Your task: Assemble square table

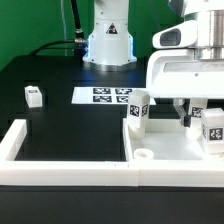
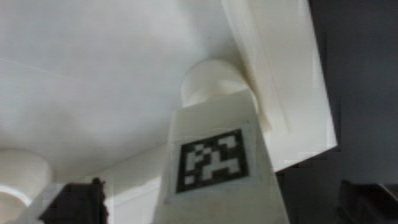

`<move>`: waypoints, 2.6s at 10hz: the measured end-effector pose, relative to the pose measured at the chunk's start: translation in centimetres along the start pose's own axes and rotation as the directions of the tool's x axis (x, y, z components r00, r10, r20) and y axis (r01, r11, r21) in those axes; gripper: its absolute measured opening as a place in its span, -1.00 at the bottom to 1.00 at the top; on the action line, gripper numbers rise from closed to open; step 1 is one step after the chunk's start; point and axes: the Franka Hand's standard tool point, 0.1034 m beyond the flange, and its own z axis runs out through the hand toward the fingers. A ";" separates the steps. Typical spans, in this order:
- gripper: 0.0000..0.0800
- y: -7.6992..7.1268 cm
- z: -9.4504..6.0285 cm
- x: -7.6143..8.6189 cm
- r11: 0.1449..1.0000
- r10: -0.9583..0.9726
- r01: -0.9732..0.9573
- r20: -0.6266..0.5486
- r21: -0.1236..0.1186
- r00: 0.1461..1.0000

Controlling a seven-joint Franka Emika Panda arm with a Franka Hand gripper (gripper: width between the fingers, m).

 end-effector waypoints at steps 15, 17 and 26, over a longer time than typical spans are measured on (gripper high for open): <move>-0.27 -0.4 0.0 -0.2 0.471 0.881 -0.881 0.074 -0.043 0.468; -0.27 -0.4 0.1 -0.2 0.274 0.958 -0.961 0.099 -0.041 0.269; 0.62 -1.8 0.3 -1.0 0.728 0.683 -0.686 0.091 0.003 0.725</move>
Offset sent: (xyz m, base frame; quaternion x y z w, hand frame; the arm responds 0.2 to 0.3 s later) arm 0.0000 0.0000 0.0000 0.0000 0.0000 0.0650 0.9979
